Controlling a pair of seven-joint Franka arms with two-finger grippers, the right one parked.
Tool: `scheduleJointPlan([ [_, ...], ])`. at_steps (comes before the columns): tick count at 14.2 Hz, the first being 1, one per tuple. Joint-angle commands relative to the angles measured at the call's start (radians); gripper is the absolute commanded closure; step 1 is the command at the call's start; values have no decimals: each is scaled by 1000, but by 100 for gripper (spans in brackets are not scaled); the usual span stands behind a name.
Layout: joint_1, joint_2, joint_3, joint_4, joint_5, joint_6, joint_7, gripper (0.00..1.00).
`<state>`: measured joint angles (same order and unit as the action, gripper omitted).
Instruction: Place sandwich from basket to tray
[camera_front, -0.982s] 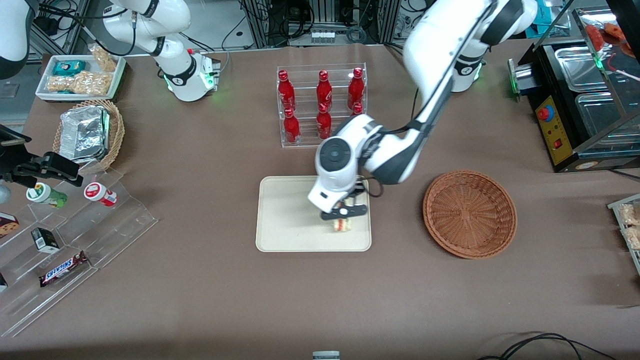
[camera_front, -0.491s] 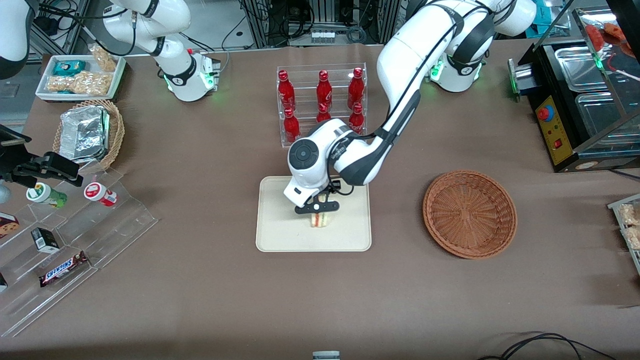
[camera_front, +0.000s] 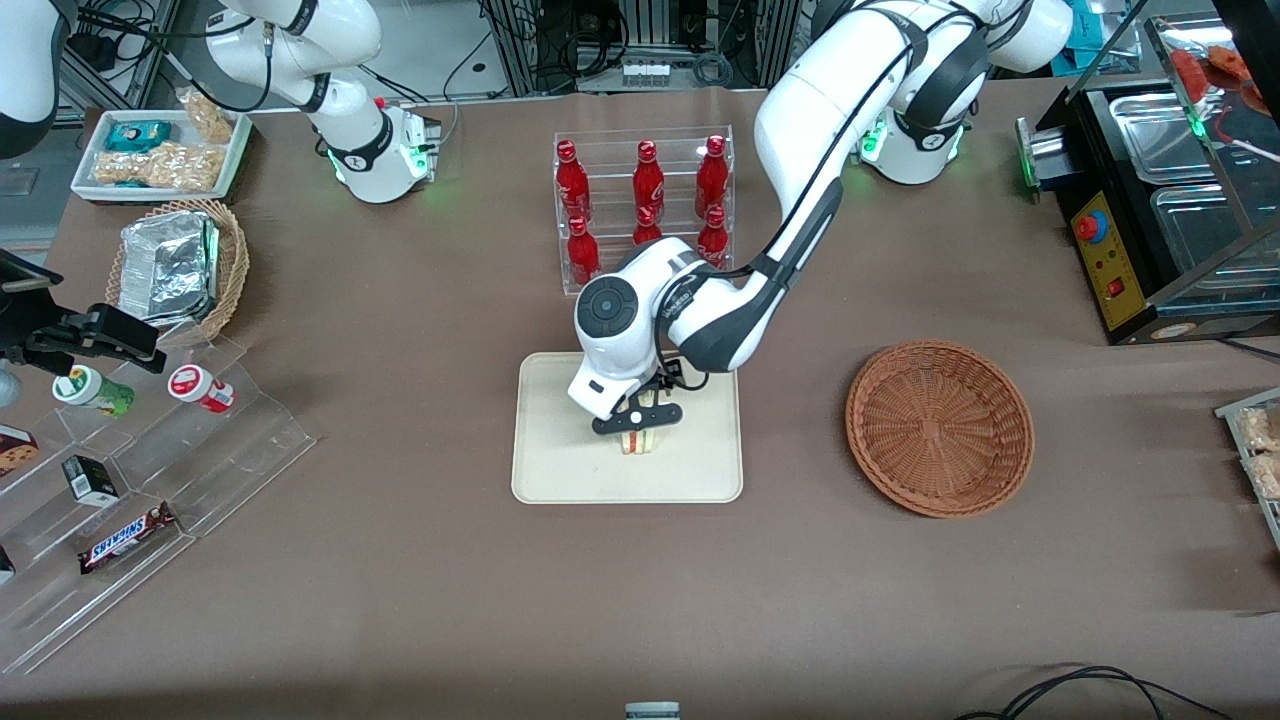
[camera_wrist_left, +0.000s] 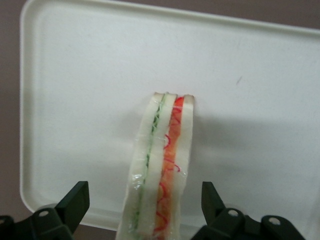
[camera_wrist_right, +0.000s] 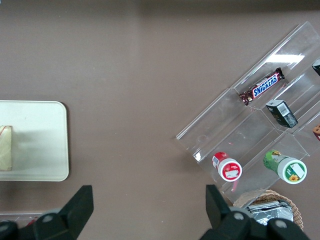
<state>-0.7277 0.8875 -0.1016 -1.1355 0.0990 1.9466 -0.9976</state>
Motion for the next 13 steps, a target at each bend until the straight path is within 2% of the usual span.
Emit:
scheduleJointPlan([
  [1, 17, -102, 39, -3, 7, -109, -12, 0],
  [4, 99, -275, 37, -125, -10, -207, 172, 0],
  [6, 183, -416, 37, -264, -42, -207, 226, 0],
  [9, 321, -603, 37, -423, -50, -250, 380, 0],
  [13, 523, -676, 37, -425, -68, -412, 543, 0],
])
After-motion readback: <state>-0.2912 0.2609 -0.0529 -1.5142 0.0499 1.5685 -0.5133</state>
